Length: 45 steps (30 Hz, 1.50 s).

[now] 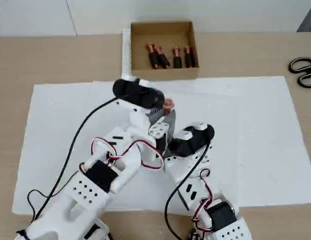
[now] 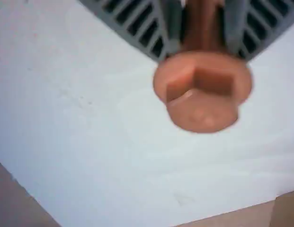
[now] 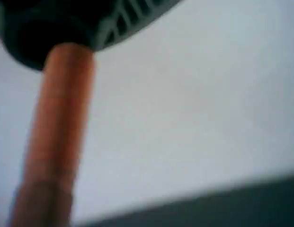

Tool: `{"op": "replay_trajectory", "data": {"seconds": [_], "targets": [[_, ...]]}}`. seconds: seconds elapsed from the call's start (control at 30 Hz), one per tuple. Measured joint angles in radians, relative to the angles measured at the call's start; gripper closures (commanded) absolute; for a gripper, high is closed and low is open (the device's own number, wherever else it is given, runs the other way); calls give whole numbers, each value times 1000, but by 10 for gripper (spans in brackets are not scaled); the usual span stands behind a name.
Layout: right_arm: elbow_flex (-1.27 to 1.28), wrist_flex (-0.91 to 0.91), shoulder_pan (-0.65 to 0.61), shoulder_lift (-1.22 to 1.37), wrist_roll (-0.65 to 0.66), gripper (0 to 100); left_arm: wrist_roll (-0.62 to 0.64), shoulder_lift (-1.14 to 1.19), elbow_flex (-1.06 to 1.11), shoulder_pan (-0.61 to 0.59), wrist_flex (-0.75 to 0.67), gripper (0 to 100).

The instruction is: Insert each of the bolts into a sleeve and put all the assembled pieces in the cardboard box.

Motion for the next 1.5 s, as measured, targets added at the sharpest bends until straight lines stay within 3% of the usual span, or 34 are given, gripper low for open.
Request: {"op": "replay_trajectory", "data": {"seconds": [0.2,0.5,1.5], "targets": [[0,0,0,0,0,995,0,-23,11,0,-3,995],[0,0,0,0,0,995,0,-23,78,0,-129,995],[0,0,2,-2,0,995,-57,-23,78,43,-92,995]]}}
